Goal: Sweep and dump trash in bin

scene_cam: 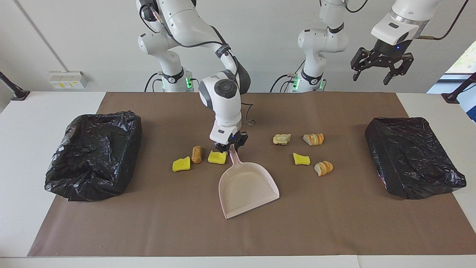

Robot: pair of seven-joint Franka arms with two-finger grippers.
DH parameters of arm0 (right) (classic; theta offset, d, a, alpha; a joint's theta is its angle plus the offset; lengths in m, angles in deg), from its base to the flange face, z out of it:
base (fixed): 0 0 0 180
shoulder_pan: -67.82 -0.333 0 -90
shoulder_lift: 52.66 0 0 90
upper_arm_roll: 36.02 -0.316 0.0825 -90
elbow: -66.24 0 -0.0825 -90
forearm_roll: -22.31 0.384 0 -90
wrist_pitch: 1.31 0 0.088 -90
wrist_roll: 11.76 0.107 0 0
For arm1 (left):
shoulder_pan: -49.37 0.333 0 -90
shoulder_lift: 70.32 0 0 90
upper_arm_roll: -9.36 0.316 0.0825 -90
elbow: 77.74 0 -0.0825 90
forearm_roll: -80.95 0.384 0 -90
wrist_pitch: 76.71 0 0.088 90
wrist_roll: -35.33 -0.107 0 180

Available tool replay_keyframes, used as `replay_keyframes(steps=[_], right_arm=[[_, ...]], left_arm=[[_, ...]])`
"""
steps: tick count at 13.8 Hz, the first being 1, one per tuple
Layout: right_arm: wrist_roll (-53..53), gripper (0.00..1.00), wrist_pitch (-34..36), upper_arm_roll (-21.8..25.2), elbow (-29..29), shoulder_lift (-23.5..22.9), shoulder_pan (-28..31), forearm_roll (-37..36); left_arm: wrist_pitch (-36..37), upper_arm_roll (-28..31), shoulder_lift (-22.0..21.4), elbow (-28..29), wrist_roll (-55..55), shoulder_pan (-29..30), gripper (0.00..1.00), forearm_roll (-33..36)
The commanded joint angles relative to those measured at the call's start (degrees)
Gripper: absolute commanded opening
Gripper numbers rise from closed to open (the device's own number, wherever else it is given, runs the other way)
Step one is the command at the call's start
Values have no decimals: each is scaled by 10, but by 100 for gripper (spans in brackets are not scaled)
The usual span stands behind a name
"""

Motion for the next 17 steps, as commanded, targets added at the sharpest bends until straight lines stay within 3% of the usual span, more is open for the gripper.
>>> replay_keyframes(steps=[1,7,12,15,17], right_arm=[[-132,0,12,-1,12,13,24,12],[-481,0,48,1,8,29,56,3],[-731,0,51,1,-3,28,95,3],[-718,0,73,3,-16,37,74,-13],[-725,0,71,2,-15,37,74,-24]], left_arm=[[-16,6,-23,30,3,-18,100,-5],[-52,4,-34,88,58,-77,100,-6],[-151,3,-81,244,172,-203,100,-22],[-223,3,-106,331,252,-279,100,-23],[-251,3,-101,360,307,-335,100,-25]])
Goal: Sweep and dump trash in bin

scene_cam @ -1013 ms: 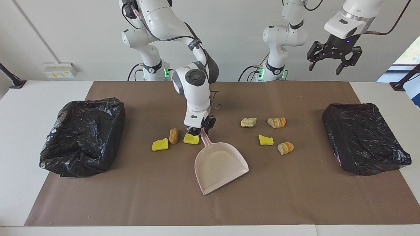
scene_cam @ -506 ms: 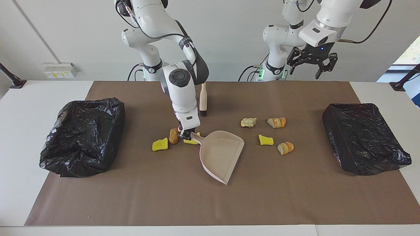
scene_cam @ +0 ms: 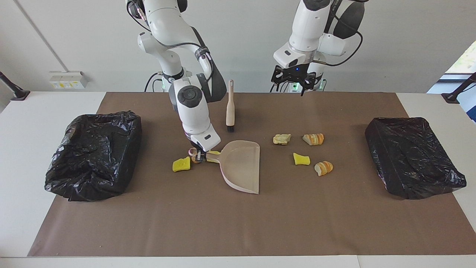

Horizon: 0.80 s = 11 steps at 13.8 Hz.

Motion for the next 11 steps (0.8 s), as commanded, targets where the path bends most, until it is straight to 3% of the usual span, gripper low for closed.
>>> replay_keyframes(steps=[1,4,9,11], right_arm=[[-16,0,10,-4,-13,17,-1,-14],[-19,0,3,-4,-21,18,-6,-14],[-18,0,3,-3,-29,20,-6,-14],[-17,0,0,-3,-40,25,-6,-14]], left_arm=[[-67,12,-26,73,75,-81,100,-8],[-128,12,-14,111,149,-161,100,-15],[-254,12,86,116,285,-276,100,-15],[-279,11,105,117,296,-292,100,-15]])
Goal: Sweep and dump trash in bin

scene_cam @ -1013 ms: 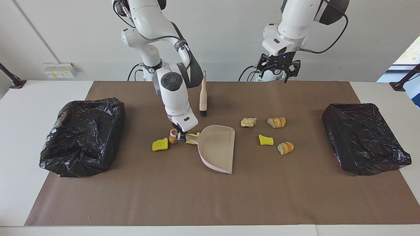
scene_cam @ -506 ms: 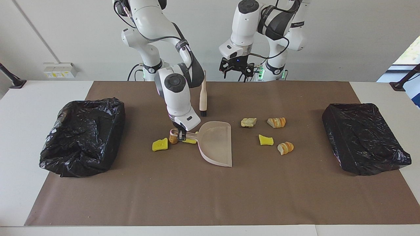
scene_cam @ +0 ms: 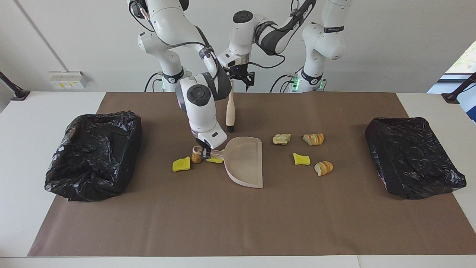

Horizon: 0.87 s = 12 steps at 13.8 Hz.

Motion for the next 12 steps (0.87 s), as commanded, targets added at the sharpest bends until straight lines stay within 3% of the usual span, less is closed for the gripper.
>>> replay_keyframes(steps=[1,4,5,7,8,10,11,12], right_arm=[[-13,0,-1,-2,-31,23,3,-8],[-13,0,-1,-2,-33,23,3,-8],[-12,0,-1,-2,-33,23,3,-8],[-12,0,-1,-2,-34,24,2,-8],[-12,0,-2,-2,-36,24,3,-8],[-6,0,-6,-2,-41,27,1,-8],[1,0,-6,-2,-43,28,0,-8],[1,0,-6,-2,-43,28,0,-8]], left_arm=[[-24,12,29,4,23,-35,100,-6],[-22,12,47,9,43,-48,99,-6],[-18,12,44,14,43,-48,93,-6],[-17,11,40,23,43,-48,75,-6],[-13,11,39,25,43,-48,56,-12],[-8,11,38,31,42,-48,52,-39],[-7,11,38,32,43,-48,44,-40],[6,12,38,30,43,-48,17,-40]])
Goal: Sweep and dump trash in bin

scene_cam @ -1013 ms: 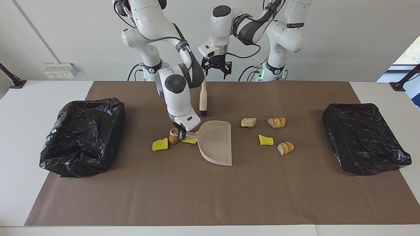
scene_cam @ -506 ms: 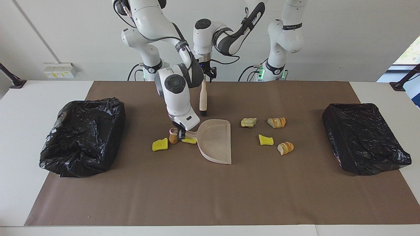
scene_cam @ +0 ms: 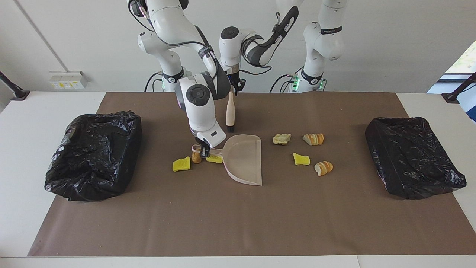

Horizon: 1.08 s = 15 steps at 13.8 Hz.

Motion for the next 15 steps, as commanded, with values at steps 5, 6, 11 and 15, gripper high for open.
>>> replay_keyframes(steps=[5,6,11,15], right_arm=[[14,0,11,-3,-29,27,-2,-8],[17,0,11,-4,-30,27,-3,-8],[22,0,-1,-7,-29,25,-15,-8],[57,0,-21,-7,-29,20,-37,-9]], left_arm=[[130,20,-64,-10,1,12,0,-10],[167,20,-84,-11,0,29,0,-8],[300,20,-152,-7,-1,157,0,20],[341,19,-179,18,2,286,0,48]])
